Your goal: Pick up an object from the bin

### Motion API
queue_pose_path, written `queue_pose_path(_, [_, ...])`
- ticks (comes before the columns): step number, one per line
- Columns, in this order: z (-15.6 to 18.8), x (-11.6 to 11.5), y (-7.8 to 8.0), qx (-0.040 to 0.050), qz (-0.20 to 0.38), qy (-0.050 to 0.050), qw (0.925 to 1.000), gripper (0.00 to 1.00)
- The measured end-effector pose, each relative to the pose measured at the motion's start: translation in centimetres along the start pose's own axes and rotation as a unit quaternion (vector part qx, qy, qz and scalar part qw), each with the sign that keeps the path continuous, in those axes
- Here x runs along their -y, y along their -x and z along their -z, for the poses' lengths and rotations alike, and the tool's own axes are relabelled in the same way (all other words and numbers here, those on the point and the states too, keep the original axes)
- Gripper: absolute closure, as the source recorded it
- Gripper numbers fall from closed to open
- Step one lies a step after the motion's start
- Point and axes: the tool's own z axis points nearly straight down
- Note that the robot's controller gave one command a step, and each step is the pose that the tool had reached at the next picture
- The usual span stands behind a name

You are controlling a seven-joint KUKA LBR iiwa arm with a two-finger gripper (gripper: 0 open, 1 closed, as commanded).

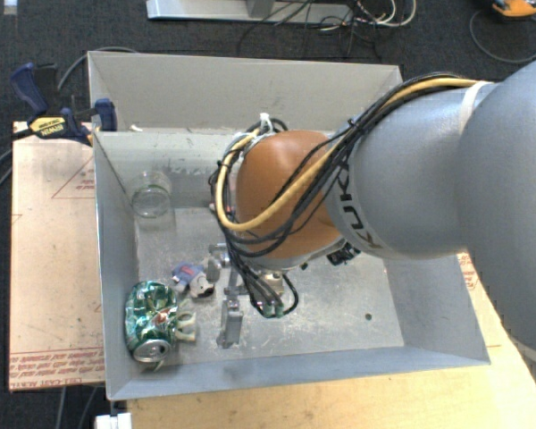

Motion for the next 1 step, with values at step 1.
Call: queue_pose_path(1, [0.43, 0.11, 0.19, 0.0032, -0.002, 0.001, 1.0000, 0.00])
